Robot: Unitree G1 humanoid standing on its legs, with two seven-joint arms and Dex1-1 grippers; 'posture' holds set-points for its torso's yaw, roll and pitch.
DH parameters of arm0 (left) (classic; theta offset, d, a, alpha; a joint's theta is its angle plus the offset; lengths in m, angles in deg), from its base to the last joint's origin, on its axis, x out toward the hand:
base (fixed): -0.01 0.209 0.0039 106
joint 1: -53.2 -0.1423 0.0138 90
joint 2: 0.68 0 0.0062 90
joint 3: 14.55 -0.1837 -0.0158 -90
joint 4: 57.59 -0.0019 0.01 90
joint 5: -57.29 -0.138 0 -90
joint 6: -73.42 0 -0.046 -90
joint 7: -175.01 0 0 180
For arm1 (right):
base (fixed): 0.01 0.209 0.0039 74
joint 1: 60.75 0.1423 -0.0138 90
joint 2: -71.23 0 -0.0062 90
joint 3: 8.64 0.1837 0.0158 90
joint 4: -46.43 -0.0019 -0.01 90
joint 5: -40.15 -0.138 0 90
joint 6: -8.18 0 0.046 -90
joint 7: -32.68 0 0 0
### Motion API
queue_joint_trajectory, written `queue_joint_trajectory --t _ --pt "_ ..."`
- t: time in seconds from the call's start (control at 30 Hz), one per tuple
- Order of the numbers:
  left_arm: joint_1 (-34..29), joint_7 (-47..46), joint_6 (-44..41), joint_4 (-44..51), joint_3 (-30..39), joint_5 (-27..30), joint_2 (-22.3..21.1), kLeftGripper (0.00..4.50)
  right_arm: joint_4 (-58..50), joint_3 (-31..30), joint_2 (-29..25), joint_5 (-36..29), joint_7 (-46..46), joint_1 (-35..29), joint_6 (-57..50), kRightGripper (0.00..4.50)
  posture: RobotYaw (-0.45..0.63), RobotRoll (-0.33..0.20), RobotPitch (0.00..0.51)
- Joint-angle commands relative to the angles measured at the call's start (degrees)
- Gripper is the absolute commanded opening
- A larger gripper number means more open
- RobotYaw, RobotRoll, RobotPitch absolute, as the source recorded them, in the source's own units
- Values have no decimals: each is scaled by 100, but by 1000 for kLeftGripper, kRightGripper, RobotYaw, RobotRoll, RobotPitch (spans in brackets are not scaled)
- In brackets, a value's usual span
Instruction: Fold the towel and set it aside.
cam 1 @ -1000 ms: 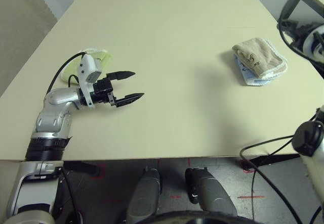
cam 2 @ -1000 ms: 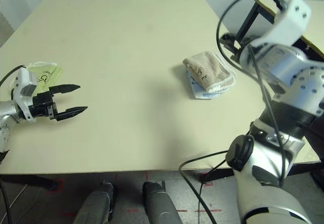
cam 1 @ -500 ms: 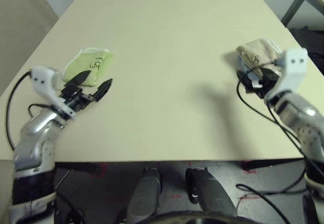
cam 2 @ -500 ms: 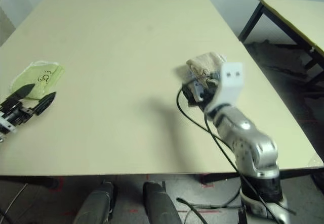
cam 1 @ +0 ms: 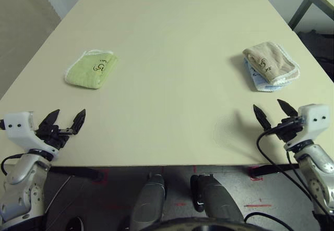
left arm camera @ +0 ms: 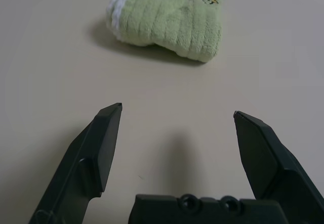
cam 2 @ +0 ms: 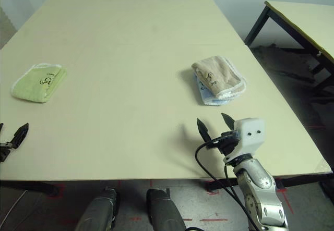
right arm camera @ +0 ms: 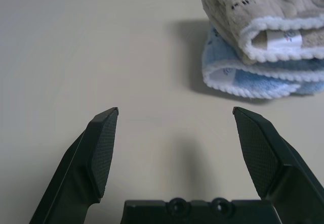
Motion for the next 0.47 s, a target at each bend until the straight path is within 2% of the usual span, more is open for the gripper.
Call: queue_joint_trajectory --t 0.03,0.2,0.47 --pt "-221 409 875 -403 -348 -523 -113 4500 194 134 100 111 91 -85 257 4467 52 0 105" --pt "-267 530 1488 -707 -483 -647 -41 4500 330 108 145 231 231 -51 487 4467 57 0 85" --pt "-183 474 1731 -964 -513 -613 -52 4500 531 286 223 47 288 67 430 4467 64 0 81"
